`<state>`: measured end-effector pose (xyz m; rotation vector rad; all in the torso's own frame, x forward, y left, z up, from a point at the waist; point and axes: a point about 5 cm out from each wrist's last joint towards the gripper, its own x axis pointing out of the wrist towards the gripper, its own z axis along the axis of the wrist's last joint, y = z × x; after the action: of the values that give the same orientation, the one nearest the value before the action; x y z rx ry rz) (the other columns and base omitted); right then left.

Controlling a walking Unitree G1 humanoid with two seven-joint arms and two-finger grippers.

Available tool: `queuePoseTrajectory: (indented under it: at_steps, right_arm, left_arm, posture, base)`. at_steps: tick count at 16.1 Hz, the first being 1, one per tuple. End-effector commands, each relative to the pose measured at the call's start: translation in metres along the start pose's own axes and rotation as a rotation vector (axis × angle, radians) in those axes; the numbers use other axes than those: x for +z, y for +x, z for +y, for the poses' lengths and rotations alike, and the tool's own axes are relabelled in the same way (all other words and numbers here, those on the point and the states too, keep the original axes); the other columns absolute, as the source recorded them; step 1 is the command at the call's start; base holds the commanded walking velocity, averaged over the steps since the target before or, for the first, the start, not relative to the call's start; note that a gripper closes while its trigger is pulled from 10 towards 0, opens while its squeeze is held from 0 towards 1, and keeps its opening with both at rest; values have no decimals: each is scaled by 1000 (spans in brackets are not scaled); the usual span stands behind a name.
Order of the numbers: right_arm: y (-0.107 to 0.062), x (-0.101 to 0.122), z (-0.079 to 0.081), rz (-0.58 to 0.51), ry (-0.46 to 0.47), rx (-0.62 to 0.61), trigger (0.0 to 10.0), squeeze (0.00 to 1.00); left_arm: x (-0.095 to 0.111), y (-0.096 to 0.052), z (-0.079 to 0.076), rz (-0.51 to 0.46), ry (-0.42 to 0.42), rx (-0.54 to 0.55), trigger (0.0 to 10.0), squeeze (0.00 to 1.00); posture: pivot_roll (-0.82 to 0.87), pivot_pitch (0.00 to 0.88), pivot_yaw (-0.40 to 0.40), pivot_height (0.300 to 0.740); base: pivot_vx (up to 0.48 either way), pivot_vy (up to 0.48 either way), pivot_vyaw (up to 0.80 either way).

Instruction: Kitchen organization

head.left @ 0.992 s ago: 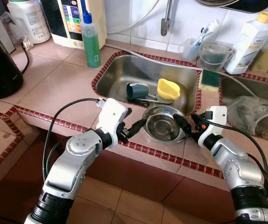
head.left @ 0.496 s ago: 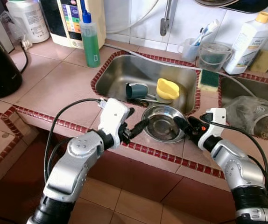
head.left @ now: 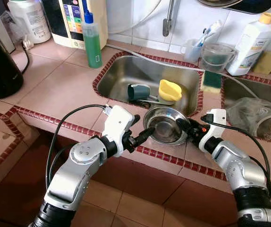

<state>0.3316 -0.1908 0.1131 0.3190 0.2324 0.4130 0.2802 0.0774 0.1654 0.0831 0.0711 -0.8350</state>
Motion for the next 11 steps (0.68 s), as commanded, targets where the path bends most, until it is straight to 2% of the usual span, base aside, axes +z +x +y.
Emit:
queuePoseTrajectory:
  at_steps: [1,11]
  right_arm:
    - [2,1,-1,6,10,2,0,0]
    - [6,10,-1,-31,39,7,0,0]
  left_arm:
    - [3,1,-4,-1,17,-19,10000,0]
    - [5,2,-1,-9,22,-10,10000,0]
  posture:
    - [-70,73,-54,740]
    - [-67,64,-56,740]
  base:
    - [0,0,0]
    - [0,0,0]
